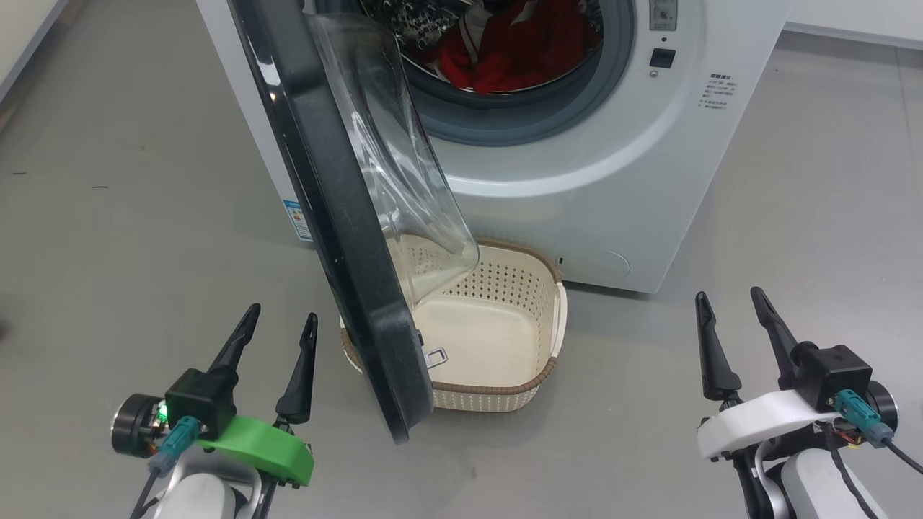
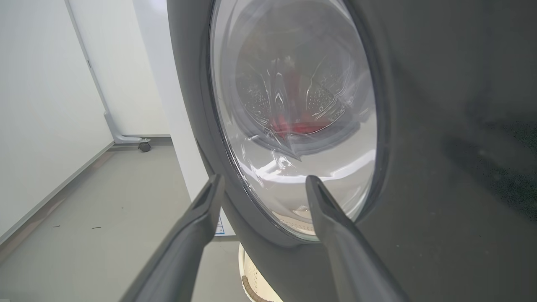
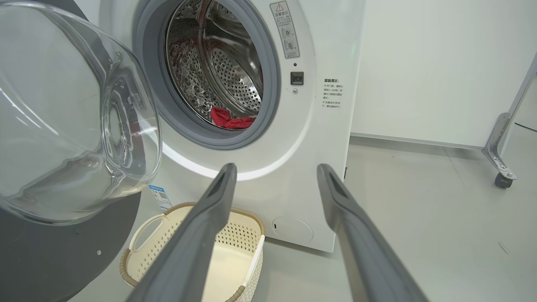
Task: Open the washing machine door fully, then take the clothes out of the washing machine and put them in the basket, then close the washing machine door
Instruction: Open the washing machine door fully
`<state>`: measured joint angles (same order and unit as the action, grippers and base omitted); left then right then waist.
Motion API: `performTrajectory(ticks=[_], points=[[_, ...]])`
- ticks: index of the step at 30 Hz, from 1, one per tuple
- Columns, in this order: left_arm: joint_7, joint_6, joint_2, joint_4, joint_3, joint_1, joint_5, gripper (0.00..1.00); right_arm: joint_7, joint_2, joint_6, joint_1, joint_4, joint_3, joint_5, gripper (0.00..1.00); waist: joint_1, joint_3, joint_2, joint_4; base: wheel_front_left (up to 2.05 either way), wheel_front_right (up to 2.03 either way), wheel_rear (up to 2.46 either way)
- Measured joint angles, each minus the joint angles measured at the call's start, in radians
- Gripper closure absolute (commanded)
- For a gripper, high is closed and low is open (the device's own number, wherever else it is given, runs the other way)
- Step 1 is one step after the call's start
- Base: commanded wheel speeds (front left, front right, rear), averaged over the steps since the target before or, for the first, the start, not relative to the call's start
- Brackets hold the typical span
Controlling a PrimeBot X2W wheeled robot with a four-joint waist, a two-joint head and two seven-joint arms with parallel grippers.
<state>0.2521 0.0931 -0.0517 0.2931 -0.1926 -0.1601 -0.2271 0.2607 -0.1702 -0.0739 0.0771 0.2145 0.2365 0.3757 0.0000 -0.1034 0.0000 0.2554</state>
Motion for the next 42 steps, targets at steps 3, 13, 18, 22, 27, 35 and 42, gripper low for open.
performTrajectory(ticks=[3, 13, 18, 22, 27, 35, 42], points=[[0.0, 0.0, 0.0, 0.002, 0.0, 0.0, 0.0, 0.0, 0.0, 0.012, 0.001, 0.0, 0.0, -0.006, -0.011, 0.0, 0.0, 0.001, 0.0, -0.001, 0.0, 0.0, 0.0], [0.0, 0.0, 0.0, 0.007, 0.0, 0.001, 0.0, 0.0, 0.0, 0.041, 0.023, 0.0, 0.001, -0.015, -0.036, 0.0, 0.0, 0.001, 0.0, -0.002, 0.0, 0.0, 0.0], [0.0, 0.0, 0.0, 0.007, 0.0, 0.001, 0.0, 0.0, 0.0, 0.052, 0.038, -0.001, 0.002, -0.021, -0.056, 0.0, 0.0, 0.001, 0.0, 0.001, 0.0, 0.0, 0.0], [0.0, 0.0, 0.0, 0.008, 0.0, 0.001, 0.0, 0.53, 0.0, 0.06, 0.046, -0.003, 0.002, -0.029, -0.064, 0.0, 0.0, 0.0, 0.0, 0.002, 0.0, 0.0, 0.0], [0.0, 0.0, 0.001, 0.01, 0.0, 0.001, 0.0, 1.0, 0.0, 0.068, 0.06, -0.003, 0.006, -0.038, -0.074, 0.0, 0.0, -0.003, 0.0, 0.004, 0.0, 0.0, 0.0], [0.0, 0.0, 0.001, -0.002, 0.002, 0.001, 0.0, 1.0, 0.0, 0.076, 0.074, -0.005, 0.017, -0.052, -0.083, 0.0, 0.0, -0.005, 0.0, 0.007, 0.0, 0.0, 0.0], [0.0, -0.01, 0.001, -0.09, 0.029, -0.003, 0.007, 1.0, 0.0, 0.084, 0.094, -0.005, 0.023, -0.067, -0.097, 0.0, 0.0, -0.002, 0.0, 0.011, 0.0, 0.0, 0.0]])
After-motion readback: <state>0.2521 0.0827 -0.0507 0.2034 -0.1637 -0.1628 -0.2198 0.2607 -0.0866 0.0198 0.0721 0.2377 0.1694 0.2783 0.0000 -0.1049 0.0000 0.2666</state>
